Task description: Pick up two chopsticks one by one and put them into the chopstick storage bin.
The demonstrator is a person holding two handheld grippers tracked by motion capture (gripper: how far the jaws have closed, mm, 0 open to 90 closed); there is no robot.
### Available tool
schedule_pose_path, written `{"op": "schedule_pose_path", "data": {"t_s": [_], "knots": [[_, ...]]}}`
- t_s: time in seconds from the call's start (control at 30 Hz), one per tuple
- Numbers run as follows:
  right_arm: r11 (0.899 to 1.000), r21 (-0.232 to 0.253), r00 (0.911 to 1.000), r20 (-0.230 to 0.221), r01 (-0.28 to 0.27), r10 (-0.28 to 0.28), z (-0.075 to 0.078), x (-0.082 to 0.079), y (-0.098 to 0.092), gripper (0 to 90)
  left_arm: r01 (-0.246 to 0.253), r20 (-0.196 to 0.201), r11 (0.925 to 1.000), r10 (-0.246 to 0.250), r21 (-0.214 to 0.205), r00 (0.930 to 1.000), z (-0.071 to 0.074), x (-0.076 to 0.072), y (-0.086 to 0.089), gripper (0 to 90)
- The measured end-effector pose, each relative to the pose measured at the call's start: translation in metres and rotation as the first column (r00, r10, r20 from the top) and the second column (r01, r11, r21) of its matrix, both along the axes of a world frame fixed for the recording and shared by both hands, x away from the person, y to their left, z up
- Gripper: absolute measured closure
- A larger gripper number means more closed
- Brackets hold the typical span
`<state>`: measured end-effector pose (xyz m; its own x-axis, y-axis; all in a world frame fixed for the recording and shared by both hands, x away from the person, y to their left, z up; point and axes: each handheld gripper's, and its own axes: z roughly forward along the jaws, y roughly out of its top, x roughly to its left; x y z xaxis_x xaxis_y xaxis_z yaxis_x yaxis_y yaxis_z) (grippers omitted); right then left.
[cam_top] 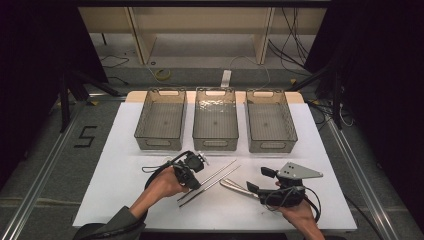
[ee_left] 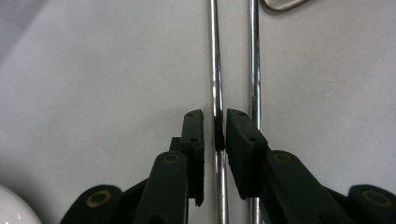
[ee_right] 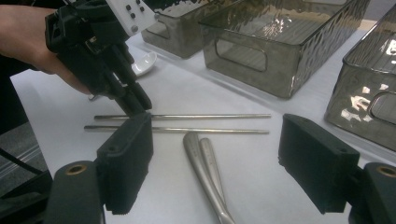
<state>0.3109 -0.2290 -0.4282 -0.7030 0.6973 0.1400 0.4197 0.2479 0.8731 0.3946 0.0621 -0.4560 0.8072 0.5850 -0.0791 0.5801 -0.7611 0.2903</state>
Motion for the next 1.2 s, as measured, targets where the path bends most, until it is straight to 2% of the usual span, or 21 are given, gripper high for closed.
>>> {"op": "schedule_pose_path", "data": {"t_s": [0.1,0.2,0.33,0.6,0.73,0.8,0.83,1.2], "knots": [[1.000,-0.002,1.0000,-0.002,-0.001,0.001,0.000,0.000,0.000,27.2,0.009,-0.009,0.9999,-0.008,0.015,0.9999,-0.003,0.000,-0.002,76.8],[1.000,-0.003,1.0000,-0.001,-0.003,0.003,0.000,0.000,0.001,27.2,0.016,0.000,0.9993,-0.016,0.035,0.9999,-0.004,-0.001,-0.004,78.5],[1.000,-0.007,1.0000,-0.005,-0.002,0.002,0.000,0.000,0.001,27.4,0.018,0.007,0.9989,-0.018,0.043,0.9998,-0.005,-0.001,-0.005,82.3],[1.000,-0.021,1.0000,-0.008,-0.002,0.002,-0.001,0.001,0.001,27.5,0.029,0.015,0.9985,-0.030,0.046,0.9994,-0.004,-0.001,-0.005,83.8],[1.000,-0.020,0.9999,-0.001,-0.013,0.013,-0.001,0.001,0.002,27.6,0.029,0.016,0.9993,-0.029,0.025,0.9995,-0.005,-0.001,-0.003,84.1],[1.000,-0.020,0.9999,-0.001,-0.014,0.014,-0.001,0.001,0.002,27.6,0.026,0.029,0.9995,-0.027,0.017,0.9992,-0.004,-0.001,-0.003,84.2],[1.000,-0.020,0.9999,-0.001,-0.014,0.014,-0.001,0.001,0.002,27.6,0.038,0.028,0.9992,-0.038,0.015,0.9989,-0.002,0.000,-0.002,84.2],[1.000,-0.020,0.9999,0.001,-0.016,0.016,0.000,0.000,0.002,27.5,0.035,0.065,0.9983,-0.032,-0.047,0.9974,0.015,-0.001,0.009,84.5]]}}
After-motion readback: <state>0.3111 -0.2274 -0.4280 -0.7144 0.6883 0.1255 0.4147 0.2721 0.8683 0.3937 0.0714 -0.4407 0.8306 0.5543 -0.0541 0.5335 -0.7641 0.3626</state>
